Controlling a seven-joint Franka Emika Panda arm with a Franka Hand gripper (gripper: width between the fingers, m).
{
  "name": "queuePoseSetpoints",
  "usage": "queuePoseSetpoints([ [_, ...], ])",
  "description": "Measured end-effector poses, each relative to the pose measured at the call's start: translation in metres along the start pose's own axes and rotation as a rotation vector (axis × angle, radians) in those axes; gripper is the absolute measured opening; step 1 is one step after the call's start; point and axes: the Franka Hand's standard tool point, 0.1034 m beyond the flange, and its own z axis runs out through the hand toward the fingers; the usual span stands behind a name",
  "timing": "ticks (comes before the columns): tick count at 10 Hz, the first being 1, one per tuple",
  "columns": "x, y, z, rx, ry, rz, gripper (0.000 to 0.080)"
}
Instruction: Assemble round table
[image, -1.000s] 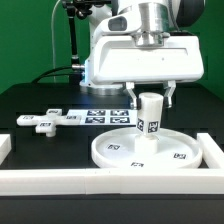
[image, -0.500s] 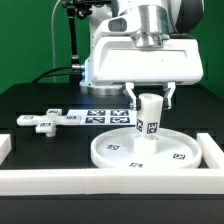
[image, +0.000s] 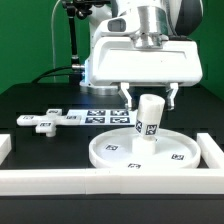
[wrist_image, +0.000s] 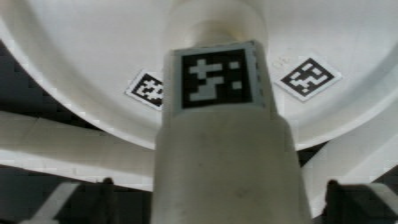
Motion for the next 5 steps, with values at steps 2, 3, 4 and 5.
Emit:
queuePoseSetpoints([
  [2,0.0048,0.0015,-0.0041,-0.002,0.007,0.001,0.0627],
  [3,0.0059,0.0027,-0.0051,-0.003,0.009,0.001,0.0645],
  [4,0.0078,0.0037,-0.0069,-0.004,0.011,0.002,0.0645],
  [5,0.0108,0.0036,-0.0105,0.0,0.007,0.002,0.0648],
])
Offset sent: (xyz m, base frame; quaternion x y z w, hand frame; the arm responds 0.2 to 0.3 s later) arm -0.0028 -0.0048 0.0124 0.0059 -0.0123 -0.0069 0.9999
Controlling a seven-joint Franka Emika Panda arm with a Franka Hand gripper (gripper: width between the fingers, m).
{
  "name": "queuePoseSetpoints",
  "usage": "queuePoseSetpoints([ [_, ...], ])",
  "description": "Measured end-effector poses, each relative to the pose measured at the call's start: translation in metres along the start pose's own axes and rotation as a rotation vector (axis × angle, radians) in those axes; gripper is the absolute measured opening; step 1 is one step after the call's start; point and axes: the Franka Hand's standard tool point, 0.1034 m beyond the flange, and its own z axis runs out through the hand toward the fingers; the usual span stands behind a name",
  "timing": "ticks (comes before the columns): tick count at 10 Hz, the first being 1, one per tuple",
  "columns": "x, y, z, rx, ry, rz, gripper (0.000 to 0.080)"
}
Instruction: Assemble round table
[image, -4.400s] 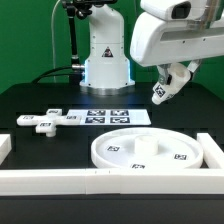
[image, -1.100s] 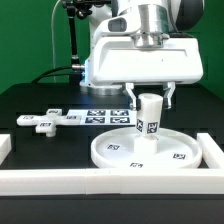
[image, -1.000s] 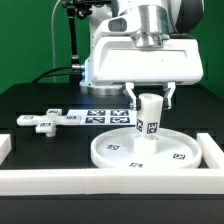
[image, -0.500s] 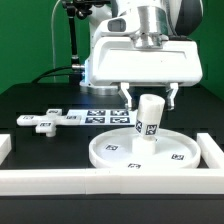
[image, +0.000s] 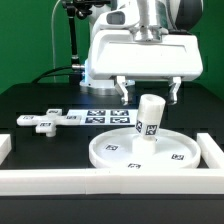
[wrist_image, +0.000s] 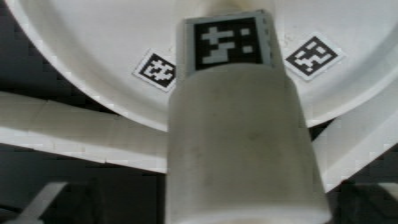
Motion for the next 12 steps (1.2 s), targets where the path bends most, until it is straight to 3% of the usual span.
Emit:
queuePoseSetpoints([
  [3,0.017,0.003,-0.017,0.014,-0.015,0.002,0.0649],
  [7,0.014,0.0,-0.015,0.029,-0.049,0.003,0.0649],
  [12,0.005,-0.009,-0.009,0.128,-0.323,0.06,0.0649],
])
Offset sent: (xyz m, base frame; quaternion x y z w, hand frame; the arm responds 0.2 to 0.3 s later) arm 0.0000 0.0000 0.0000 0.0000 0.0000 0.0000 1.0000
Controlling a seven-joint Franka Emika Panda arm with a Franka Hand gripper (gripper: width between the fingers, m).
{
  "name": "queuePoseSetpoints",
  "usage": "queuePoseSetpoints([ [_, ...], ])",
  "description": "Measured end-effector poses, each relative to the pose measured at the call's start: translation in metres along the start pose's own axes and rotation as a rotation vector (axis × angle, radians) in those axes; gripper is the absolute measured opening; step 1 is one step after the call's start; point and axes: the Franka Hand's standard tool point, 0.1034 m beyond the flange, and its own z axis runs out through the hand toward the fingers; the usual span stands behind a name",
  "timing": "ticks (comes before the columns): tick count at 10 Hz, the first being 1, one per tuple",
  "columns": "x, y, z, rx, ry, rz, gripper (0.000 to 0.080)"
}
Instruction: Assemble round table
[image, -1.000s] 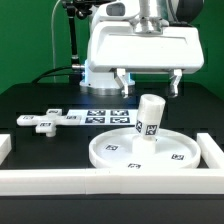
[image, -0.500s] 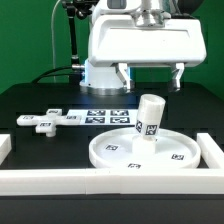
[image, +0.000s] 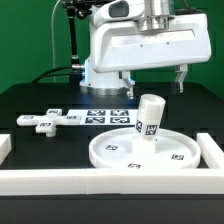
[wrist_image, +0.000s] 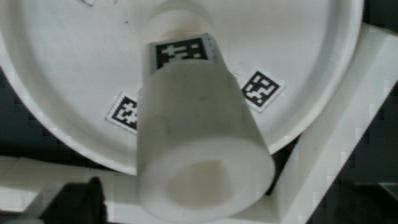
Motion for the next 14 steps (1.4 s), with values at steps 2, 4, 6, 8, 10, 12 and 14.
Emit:
queuePoseSetpoints([
  [2,-0.001,-0.002,0.002,0.029,-0.107,-0.005,0.0649],
  [4,-0.001,0.001,0.005,0.046,-0.155,-0.003,0.0649],
  [6,-0.002,0.001,0.005,0.047,-0.157,-0.003,0.0649],
  [8,-0.003,0.006,0.007,0.034,-0.157,-0.013,0.0649],
  [10,-0.002,0.008,0.009,0.011,-0.14,-0.044,0.0649],
  [12,-0.001,0.007,0.011,0.011,-0.137,-0.05,0.0649],
  [14,-0.004,0.008,0.015,0.013,-0.146,-0.054,0.0622],
])
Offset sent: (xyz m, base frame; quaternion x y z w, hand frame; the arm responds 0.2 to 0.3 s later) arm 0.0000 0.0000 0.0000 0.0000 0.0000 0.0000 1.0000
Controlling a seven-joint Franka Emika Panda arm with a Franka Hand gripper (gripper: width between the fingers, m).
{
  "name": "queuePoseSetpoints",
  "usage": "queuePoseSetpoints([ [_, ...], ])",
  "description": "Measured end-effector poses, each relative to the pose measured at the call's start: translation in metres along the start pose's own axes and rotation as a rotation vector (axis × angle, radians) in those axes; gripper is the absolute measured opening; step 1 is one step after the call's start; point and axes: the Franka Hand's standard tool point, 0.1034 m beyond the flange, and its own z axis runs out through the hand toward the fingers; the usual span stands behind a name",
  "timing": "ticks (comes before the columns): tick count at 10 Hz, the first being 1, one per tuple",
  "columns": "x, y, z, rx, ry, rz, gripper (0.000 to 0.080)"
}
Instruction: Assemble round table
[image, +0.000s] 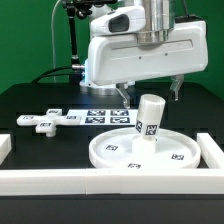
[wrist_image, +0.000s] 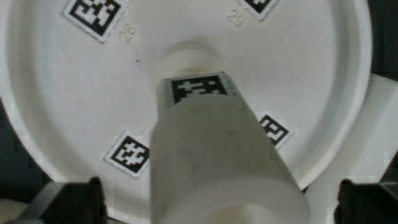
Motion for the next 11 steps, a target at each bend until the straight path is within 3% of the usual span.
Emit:
queuePoseSetpoints([
  [1,-0.0011,-0.0001,0.0024,0.001,-0.004,-0.005,0.0622],
  [2,-0.0009,0.0,0.0027,0.001,-0.004,-0.005,0.045],
  [3,-0.0009,0.0,0.0028,0.001,-0.004,-0.005,0.0413],
  [8,-0.0008,-0.0003,0.0028,0.003,-0.004,0.072,0.0413],
  [11,-0.002,0.0035,0.0034,0.017,0.042,0.441,0.0414],
])
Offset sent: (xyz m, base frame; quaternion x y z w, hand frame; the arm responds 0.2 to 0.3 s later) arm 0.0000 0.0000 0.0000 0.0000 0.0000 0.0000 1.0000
